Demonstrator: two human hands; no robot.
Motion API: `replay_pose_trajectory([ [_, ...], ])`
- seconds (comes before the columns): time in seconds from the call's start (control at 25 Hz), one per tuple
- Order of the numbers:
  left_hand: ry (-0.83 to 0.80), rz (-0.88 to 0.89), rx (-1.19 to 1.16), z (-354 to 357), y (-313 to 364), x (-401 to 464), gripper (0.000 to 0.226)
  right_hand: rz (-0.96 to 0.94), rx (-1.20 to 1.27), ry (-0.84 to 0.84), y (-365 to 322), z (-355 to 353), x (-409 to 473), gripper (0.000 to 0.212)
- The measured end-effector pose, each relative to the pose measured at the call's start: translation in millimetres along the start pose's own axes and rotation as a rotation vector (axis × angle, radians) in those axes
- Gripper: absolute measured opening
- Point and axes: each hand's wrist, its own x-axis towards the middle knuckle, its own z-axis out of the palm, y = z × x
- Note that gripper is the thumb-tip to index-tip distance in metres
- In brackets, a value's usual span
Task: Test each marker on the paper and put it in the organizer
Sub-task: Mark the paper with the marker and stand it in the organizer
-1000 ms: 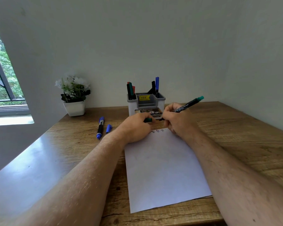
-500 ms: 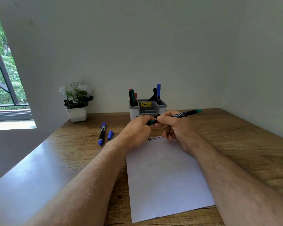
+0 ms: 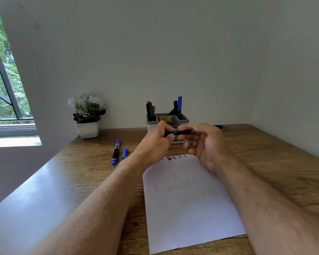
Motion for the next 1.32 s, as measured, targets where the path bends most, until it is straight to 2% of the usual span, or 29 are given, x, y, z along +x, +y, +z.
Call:
replay_pose_trajectory([
  [0.12,0.017,0.019,0.008,1.5,0.6,0.4,0.012,0.009,0.023,0.025,-0.3,0.9,0.1,0.023],
  [0.36,0.062,0.033,0.056,-0.7,-1.8,1.9,0.015,-0.044,-0.091,0.074,1.3,1.1,0.8,0.012],
  [0.6,0.054,0.084,0.119,0.6,3.3,0.3,0.014,-0.01,-0.07,0.078,1.3,5.6,-1.3,0.026],
  [0.84,0.076,0.131,0.191,5.6,4.5,0.6,0.013,0.059,-0.007,0.066,-3.4,12.1,-5.4,0.03],
  [0.92,0.154,0.12,0.087,6.7,6.3,1.8,0.012,0.062,0.008,0.068,-4.0,15.7,-4.2,0.032],
  [1.04,0.344,0.056,-0.298,9.1,6.9,6.4,0.025,0.071,0.05,0.077,-3.7,19.6,0.3,0.033],
  [1.12,0.398,0.019,-0.471,11.3,4.6,7.4,0.033,0.093,0.104,0.07,-3.6,19.3,2.8,0.034],
  [1.24,0.388,0.044,-0.538,15.0,2.7,5.6,0.015,0.143,0.124,0.055,-3.2,17.2,2.4,0.038],
  [1.32,0.422,0.071,-0.577,14.5,0.8,6.9,0.007,0.189,0.05,0.059,-2.3,18.5,-0.4,0.048],
])
